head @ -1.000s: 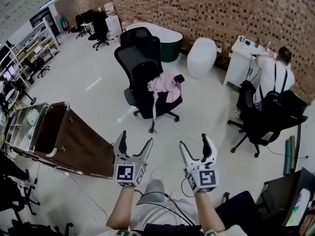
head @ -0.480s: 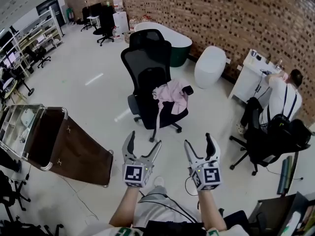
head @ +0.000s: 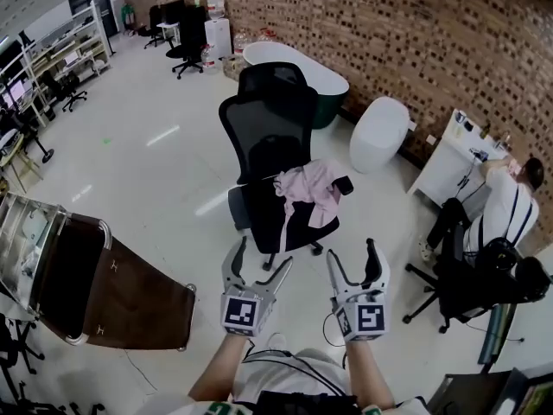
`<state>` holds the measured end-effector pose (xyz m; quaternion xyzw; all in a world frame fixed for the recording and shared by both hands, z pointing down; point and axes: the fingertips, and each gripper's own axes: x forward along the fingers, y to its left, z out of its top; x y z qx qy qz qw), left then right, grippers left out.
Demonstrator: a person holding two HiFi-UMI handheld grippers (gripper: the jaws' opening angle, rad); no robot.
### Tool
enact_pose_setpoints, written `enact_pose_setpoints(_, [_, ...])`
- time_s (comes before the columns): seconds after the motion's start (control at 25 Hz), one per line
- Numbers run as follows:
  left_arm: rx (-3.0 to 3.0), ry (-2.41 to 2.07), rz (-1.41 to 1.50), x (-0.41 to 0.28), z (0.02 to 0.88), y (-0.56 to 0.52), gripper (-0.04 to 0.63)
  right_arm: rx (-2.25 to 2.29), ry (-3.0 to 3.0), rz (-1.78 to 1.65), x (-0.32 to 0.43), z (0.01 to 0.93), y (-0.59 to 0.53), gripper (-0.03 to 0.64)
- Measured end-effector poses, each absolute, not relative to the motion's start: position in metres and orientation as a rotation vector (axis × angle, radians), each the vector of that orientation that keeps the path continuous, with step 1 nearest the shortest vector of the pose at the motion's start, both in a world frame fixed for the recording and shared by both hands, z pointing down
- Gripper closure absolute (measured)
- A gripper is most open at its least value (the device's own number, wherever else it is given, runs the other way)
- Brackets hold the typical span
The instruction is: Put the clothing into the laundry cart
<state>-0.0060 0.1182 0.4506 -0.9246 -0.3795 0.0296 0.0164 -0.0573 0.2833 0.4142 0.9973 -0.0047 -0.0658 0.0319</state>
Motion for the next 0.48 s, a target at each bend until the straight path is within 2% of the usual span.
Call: enact_pose_setpoints(0.48, [-2.894, -1.128, 0.054, 0.113, 0.478, 0.132, 0.163, 3.080, -0.191, -0.059, 0.072, 0.461, 0.293, 0.227])
